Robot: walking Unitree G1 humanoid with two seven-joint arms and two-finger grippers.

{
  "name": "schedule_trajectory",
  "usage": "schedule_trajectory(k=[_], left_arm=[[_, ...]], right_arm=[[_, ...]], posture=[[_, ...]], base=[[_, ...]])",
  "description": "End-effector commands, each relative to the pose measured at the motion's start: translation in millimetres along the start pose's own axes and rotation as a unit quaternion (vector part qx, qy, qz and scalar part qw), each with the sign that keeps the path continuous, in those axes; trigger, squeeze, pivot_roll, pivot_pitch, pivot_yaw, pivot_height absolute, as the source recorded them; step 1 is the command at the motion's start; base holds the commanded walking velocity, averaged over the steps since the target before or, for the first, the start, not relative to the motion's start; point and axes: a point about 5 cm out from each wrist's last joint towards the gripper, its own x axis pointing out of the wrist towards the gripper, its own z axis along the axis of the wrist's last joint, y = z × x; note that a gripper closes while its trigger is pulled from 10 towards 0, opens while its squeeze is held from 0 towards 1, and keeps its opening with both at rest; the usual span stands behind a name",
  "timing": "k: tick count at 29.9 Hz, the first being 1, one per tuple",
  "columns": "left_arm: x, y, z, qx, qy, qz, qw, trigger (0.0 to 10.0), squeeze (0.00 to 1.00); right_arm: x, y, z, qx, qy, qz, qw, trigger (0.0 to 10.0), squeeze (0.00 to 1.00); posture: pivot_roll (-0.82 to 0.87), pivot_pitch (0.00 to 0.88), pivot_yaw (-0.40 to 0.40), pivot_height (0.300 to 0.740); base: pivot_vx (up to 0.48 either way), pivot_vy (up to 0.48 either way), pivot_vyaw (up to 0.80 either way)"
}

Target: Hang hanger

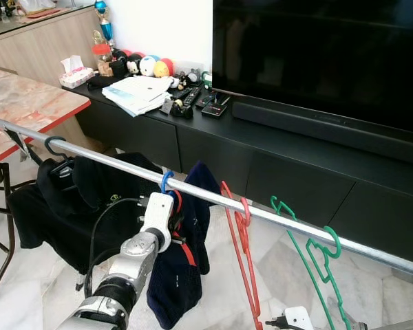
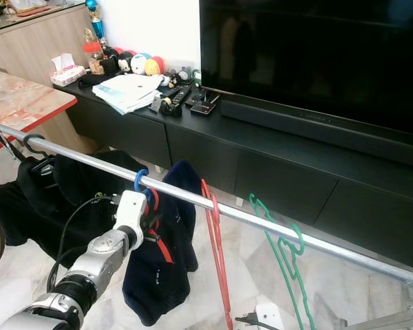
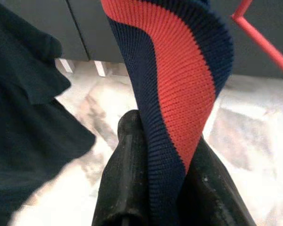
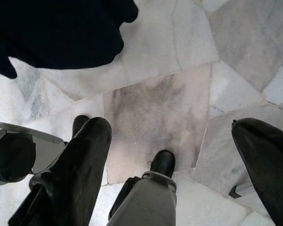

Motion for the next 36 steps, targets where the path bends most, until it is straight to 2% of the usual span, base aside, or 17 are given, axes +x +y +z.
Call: schedule_trajectory(k=[1,4,10,19,20,25,27,28,29,30,31,34,36], left_arm=[[-3.1,2.7,-2.1,0.008,-0.005,0.003,1.000,0.0,0.00],[-6.5,7.0,-3.2,0.008,-0.014,0.013,1.000,0.0,0.00],[-15.7,14.8,2.7,-0.003,-0.065,0.030,0.997,0.0,0.00],[-28.6,23.2,5.0,-0.009,-0.101,0.047,0.994,0.0,0.00],[-34.2,23.7,-0.2,0.003,-0.099,0.046,0.994,0.0,0.00],[-46.9,22.3,-13.6,0.006,-0.090,0.043,0.995,0.0,0.00],[-55.2,22.4,-25.1,0.028,-0.074,0.043,0.996,0.0,0.00],[-57.4,22.4,-29.2,0.030,-0.066,0.042,0.996,0.7,0.00],[-58.7,22.4,-31.6,0.031,-0.062,0.042,0.997,0.7,0.00],[-61.6,22.9,-36.2,0.036,-0.056,0.042,0.997,9.6,0.00],[-64.0,23.3,-39.9,0.040,-0.051,0.042,0.997,10.0,0.00],[-69.4,27.5,-52.8,0.043,-0.030,0.050,0.997,10.0,0.00],[-70.5,28.0,-52.3,0.035,-0.032,0.055,0.997,10.0,0.00]], right_arm=[[-0.3,3.5,-6.2,0.003,0.010,0.004,1.000,10.0,0.00],[-0.3,3.3,-5.9,0.003,0.009,0.004,1.000,10.0,0.00],[-0.3,2.6,-5.1,0.003,0.009,0.004,1.000,10.0,0.00],[-0.4,1.4,-4.4,0.001,0.009,0.003,1.000,10.0,0.00],[-0.4,1.1,-4.4,0.002,0.009,0.003,1.000,10.0,0.00],[-0.5,0.6,-4.2,0.000,0.009,0.002,1.000,10.0,0.00],[-0.5,0.6,-4.1,-0.001,0.009,0.003,1.000,10.0,0.00],[-0.5,0.5,-4.1,-0.001,0.009,0.003,1.000,10.0,0.00],[-0.5,0.4,-4.0,-0.001,0.009,0.003,1.000,10.0,0.00],[-0.5,0.4,-4.0,-0.002,0.010,0.003,1.000,10.0,0.00],[-0.5,0.4,-4.0,-0.002,0.010,0.003,1.000,10.0,0.00],[-0.5,0.2,-3.7,-0.004,0.010,0.003,1.000,10.0,0.00],[-0.5,0.1,-3.6,-0.004,0.010,0.003,1.000,10.0,0.00]], posture=[[-0.05,0.059,0.084,0.740],[-0.05,0.063,0.083,0.740],[-0.04,0.072,0.080,0.740],[-0.04,0.079,0.076,0.740],[-0.04,0.080,0.076,0.740],[-0.03,0.083,0.073,0.740],[-0.03,0.083,0.073,0.740],[-0.03,0.084,0.071,0.740],[-0.03,0.084,0.071,0.740],[-0.03,0.084,0.071,0.740],[-0.03,0.084,0.071,0.740],[-0.03,0.084,0.068,0.740],[-0.03,0.084,0.068,0.740]], base=[[0.000,0.000,0.00],[0.000,0.000,0.00],[0.000,0.000,0.00],[0.000,0.000,0.00],[0.000,0.000,0.00],[0.000,0.000,0.00],[0.000,0.000,0.00],[0.000,0.000,0.00],[0.000,0.000,0.00],[0.000,0.000,0.00],[0.000,0.000,0.00],[0.000,0.000,0.00],[0.000,0.000,0.00]])
